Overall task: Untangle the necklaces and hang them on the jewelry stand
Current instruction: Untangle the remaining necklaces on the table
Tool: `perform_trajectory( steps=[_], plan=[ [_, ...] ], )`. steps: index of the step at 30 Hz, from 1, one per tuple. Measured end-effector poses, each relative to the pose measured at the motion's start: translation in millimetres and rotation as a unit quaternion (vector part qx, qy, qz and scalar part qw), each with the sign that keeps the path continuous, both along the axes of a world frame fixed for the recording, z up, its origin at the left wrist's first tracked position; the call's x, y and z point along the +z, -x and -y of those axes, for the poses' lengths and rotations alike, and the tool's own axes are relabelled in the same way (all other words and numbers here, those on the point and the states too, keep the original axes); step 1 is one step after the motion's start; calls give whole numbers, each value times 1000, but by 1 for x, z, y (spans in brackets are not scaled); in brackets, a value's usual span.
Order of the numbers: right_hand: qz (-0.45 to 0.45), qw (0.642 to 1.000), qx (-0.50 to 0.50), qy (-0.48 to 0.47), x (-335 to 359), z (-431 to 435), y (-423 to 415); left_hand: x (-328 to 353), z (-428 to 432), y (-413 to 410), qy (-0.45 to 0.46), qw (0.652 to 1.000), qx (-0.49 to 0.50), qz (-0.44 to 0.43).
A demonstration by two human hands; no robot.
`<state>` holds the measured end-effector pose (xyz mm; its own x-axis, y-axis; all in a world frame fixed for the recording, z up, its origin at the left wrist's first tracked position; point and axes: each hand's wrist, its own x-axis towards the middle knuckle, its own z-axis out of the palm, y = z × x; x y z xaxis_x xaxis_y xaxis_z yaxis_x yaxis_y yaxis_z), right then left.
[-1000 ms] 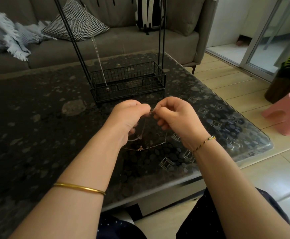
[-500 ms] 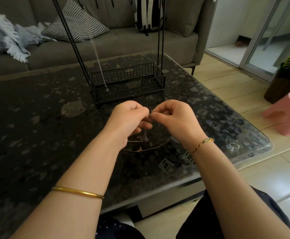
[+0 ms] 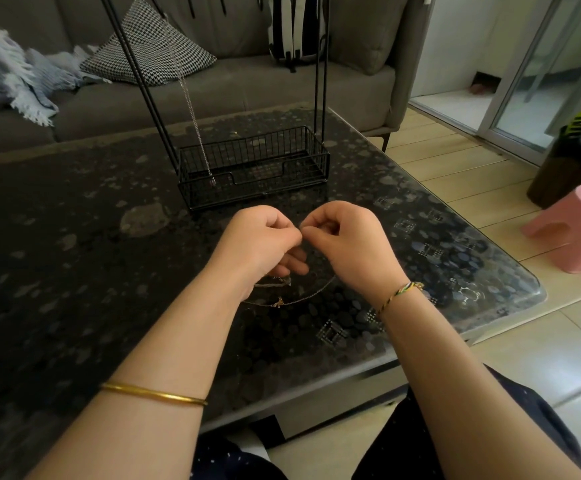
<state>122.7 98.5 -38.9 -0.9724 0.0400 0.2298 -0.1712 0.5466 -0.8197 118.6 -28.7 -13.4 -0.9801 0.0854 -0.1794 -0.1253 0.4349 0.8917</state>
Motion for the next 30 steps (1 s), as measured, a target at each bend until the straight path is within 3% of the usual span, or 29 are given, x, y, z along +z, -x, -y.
perform_trajectory(
  steps=[10,14,18,20,24,27,30],
  plan=[
    [-3,999,-19,-29,0,-2,1,0,2,1,-68,996,34,53],
    [8,999,-21,42,0,-3,1,1,1,1,-116,989,38,81],
    [87,979,-8,184,1,-3,-1,-1,1,1,-93,992,37,74],
    [113,974,-24,194,0,-4,0,-1,3,3,-58,995,54,60],
    [118,987,-95,-61,-5,-12,3,-5,18,12,22,992,126,1],
    [129,949,-142,-251,-3,-14,0,-11,31,18,43,981,187,-22],
    [105,915,-180,-344,-1,-17,-3,-14,39,21,48,971,233,-24]
  ],
)
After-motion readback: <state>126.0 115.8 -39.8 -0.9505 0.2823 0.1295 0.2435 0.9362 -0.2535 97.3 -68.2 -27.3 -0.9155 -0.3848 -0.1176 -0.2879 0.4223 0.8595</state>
